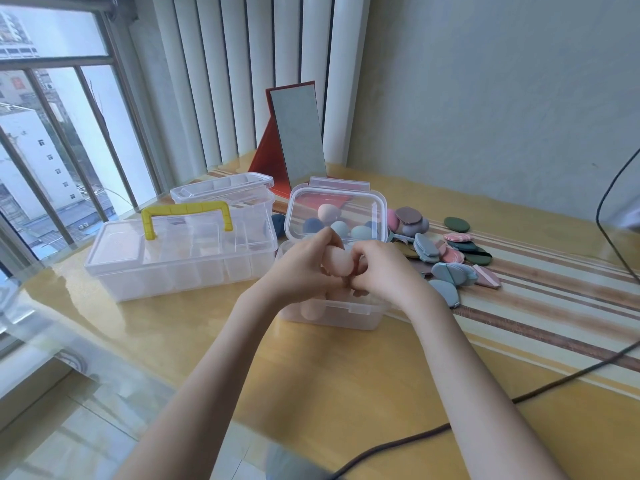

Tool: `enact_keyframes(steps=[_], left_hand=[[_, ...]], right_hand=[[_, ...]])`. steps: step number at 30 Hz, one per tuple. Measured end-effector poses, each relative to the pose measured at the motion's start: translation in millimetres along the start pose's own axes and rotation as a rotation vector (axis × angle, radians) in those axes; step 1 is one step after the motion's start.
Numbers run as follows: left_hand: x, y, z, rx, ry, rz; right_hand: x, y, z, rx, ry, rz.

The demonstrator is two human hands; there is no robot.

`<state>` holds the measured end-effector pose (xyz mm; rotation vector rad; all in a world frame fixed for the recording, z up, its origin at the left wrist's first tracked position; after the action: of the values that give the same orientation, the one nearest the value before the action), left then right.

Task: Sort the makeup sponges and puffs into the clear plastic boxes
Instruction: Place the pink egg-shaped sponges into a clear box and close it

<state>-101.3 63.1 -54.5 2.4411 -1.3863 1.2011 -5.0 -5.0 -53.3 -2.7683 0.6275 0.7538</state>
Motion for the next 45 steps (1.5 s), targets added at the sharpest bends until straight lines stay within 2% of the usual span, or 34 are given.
enact_keyframes(steps=[4,9,12,14,22,25,27,31,37,45], left_hand=[[3,-1,1,0.015,-0.136,0.008],[4,-2,5,-0.024,-0.170,-0.014],[6,-3,8,-0.046,-0.185,-0.013],[7,-3,10,-0.064,-0.181,-0.020],[2,-4,13,-0.053,-0.108,0.005],[-3,-6,16,-0.070,-0.138,0.007],[-2,-6,14,-0.051,-0.177,0.030],[2,-5,10,0.007,-0.183,0.069],[4,-5,11,-0.013,-0.213,0.086],[-1,-6,10,-0.003,-0.128,0.014]], right_hand=[[5,3,-5,-0.094,-0.131,0.040],[7,8,-11,-0.023,-0.543,0.137],[9,9,-6,-0.076,-0.461,0.117],[4,8,-6,-0.049,-0.404,0.093],[4,16,-13,0.003,-0.536,0.153],[2,21,-18,-0.034,-0.556,0.142],[1,23,-18,-0.078,-0.484,0.112],[-5,24,-10,-0.213,-0.157,-0.001],[-16,17,7,-0.344,0.189,-0.051],[-16,14,12,-0.178,0.107,-0.035]])
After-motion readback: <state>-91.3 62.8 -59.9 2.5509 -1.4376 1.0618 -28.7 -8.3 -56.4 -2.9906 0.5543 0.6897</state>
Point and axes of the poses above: each hand's wrist, its own y-axis away from the middle knuckle, its own z-axis out of the palm, x = y × z, the point moved 7 cm from there along -y, towards the middle knuckle, and after that the axes turned 6 degrees about x, right-handed, at the moved point
